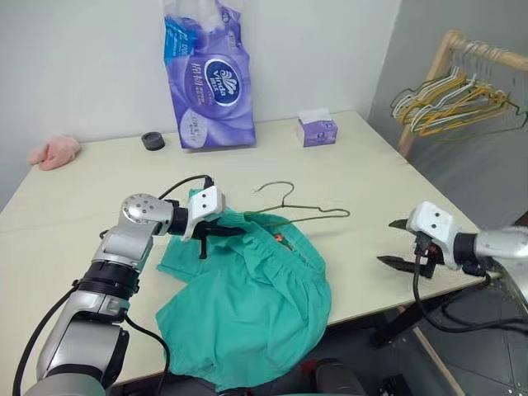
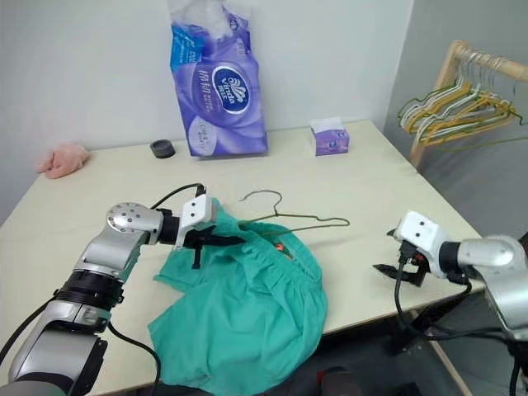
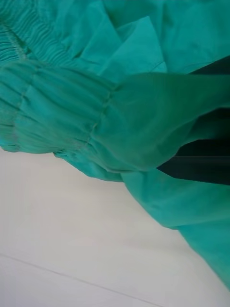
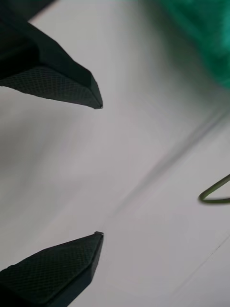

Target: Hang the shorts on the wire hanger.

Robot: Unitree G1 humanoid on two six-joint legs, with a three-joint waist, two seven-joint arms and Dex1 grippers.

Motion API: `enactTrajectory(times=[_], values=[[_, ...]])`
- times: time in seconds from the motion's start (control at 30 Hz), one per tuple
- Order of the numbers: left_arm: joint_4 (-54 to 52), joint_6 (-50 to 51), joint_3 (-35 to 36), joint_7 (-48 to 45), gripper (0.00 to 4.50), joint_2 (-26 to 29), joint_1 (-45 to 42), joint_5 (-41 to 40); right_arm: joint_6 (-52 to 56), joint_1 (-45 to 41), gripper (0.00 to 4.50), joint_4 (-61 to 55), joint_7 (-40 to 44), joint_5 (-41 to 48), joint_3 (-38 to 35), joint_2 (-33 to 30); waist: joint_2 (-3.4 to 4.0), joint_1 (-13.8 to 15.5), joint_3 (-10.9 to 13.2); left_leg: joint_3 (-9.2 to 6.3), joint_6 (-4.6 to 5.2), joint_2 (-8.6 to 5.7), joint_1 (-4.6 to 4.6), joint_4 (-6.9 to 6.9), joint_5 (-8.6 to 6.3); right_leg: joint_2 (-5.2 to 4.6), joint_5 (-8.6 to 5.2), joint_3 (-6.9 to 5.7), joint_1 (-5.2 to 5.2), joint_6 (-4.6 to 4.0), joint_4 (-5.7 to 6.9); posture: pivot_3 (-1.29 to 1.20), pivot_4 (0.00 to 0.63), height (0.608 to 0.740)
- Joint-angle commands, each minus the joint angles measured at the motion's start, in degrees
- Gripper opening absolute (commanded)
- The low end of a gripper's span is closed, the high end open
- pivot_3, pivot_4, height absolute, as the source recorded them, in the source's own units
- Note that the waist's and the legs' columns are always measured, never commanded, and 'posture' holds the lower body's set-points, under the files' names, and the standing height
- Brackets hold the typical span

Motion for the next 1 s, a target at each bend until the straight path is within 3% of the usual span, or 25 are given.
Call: enactTrajectory(times=[0.03,0.13,0.33,0.43,0.57,0.77,0.87,1.0], values=[[-1.5,0.9,2.6,0.4,0.0,0.6,-0.9,-1.7,11.2,2.8,4.43,-10.8,-5.2,8.1,-2.0,3.7,0.0,0.0,0.0,-0.01,0.01,0.03,0.0,0.03,0.0,0.04,0.0,-0.01,0.0,0.0,0.0,-0.23,0.0,0.74],[-1.7,1.4,2.4,0.3,0.0,0.4,-1.5,-1.7,18.0,4.6,4.43,-14.2,-13.2,9.9,1.7,10.8,-0.08,0.1,-0.1,-0.06,0.01,0.01,-0.01,0.12,-0.01,0.03,0.0,-0.03,0.03,0.0,0.0,-0.23,0.0,0.74],[-2.6,2.3,2.1,0.5,0.0,-0.1,-1.8,-2.0,25.3,3.4,4.43,-13.3,-22.0,10.5,6.4,17.6,-0.1,0.3,-0.1,-0.08,0.02,-0.04,-0.04,0.2,-0.02,0.01,0.01,-0.02,0.03,0.01,0.0,-0.22,0.0,0.74],[-3.2,2.3,2.0,0.4,0.0,0.0,-1.7,-1.9,32.0,0.7,4.43,-12.8,-24.1,15.7,4.1,22.5,-0.1,0.2,-0.1,-0.09,0.02,-0.04,-0.03,0.21,-0.02,0.01,0.01,-0.02,0.03,0.02,0.0,-0.21,0.0,0.74],[-3.5,2.6,2.3,0.6,0.0,0.2,-1.6,-1.9,38.1,-1.3,4.43,-13.2,-24.4,20.6,2.4,24.5,-0.09,0.2,-0.1,-0.11,0.03,-0.04,-0.03,0.2,-0.03,0.01,0.01,-0.02,0.02,0.01,0.02,-0.21,0.0,0.74],[-4.3,2.8,2.5,1.1,0.0,0.3,-1.3,-2.0,38.9,-4.2,4.43,-8.3,-30.1,17.8,8.6,27.0,-0.13,0.2,-0.1,-0.12,0.06,-0.04,-0.02,0.23,-0.04,0.02,0.01,-0.02,0.02,0.02,0.04,-0.19,0.0,0.74],[-4.8,3.1,2.7,1.3,0.0,0.4,-1.1,-2.2,37.3,-5.4,3.83,-6.2,-32.2,15.9,10.3,27.3,-0.1,0.2,-0.1,-0.12,0.06,-0.03,-0.03,0.22,-0.04,0.05,0.01,-0.01,-0.04,0.01,0.09,-0.19,0.0,0.74],[-5.1,3.2,3.0,1.5,0.0,0.7,-0.7,-2.3,33.4,-5.3,2.42,-5.5,-31.7,13.1,14.6,23.5,-0.1,0.4,-0.1,-0.11,0.06,-0.08,-0.06,0.24,-0.05,0.01,0.01,0.0,-0.04,0.01,0.06,-0.18,0.0,0.74]])
